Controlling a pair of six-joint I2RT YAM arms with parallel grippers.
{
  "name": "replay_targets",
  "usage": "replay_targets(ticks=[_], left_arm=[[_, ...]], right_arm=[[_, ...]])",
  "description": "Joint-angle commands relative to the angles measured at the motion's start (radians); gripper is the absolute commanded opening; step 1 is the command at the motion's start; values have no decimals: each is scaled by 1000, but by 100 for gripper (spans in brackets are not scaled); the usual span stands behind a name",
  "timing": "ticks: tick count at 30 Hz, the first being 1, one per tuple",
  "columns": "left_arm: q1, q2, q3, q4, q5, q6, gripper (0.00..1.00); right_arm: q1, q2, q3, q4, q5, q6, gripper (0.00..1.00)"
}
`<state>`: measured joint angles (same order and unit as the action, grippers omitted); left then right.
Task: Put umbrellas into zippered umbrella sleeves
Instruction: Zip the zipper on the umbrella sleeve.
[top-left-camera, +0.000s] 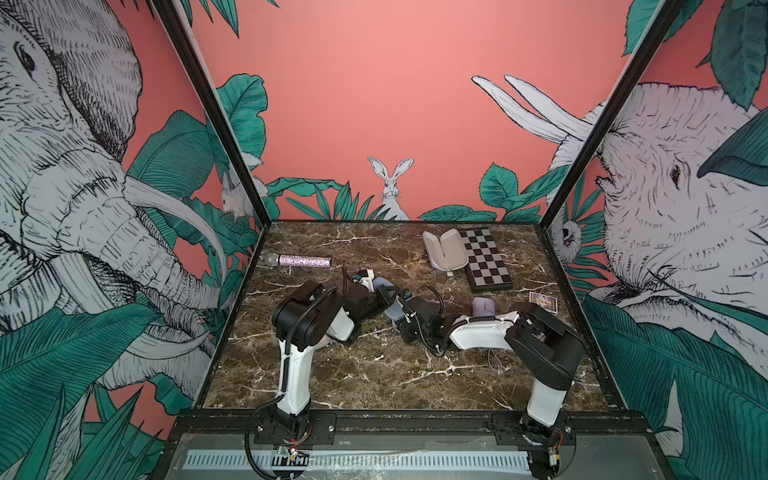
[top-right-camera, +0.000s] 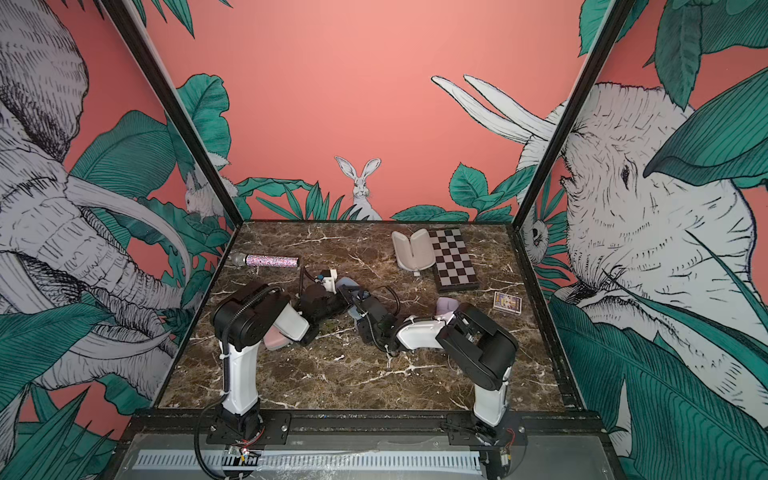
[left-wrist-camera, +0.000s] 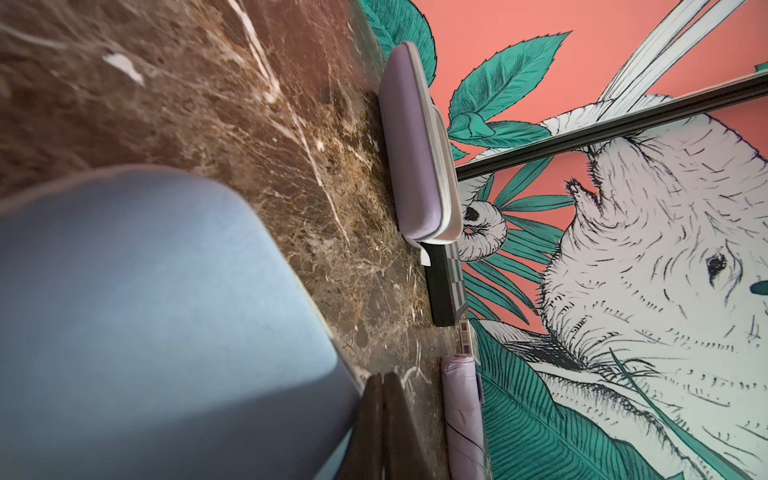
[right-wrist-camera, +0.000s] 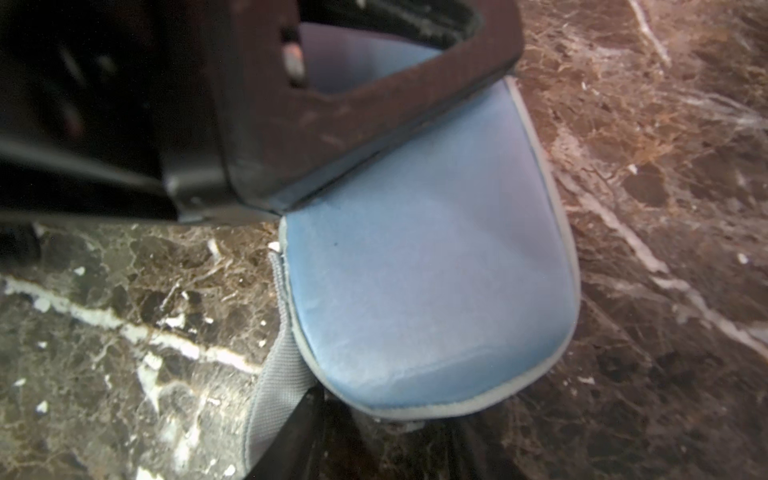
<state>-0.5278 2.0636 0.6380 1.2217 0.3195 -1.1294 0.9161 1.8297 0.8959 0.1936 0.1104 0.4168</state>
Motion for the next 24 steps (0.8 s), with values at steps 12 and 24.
replay_targets(ticks=[12, 24], left_arm=[[-6, 102, -57, -293, -31, 25, 0], [-17, 115, -54, -296, -57, 4, 0]], right_arm=[[5, 49, 29, 71, 23, -73, 9], [98, 31, 68, 75, -41, 0, 0]])
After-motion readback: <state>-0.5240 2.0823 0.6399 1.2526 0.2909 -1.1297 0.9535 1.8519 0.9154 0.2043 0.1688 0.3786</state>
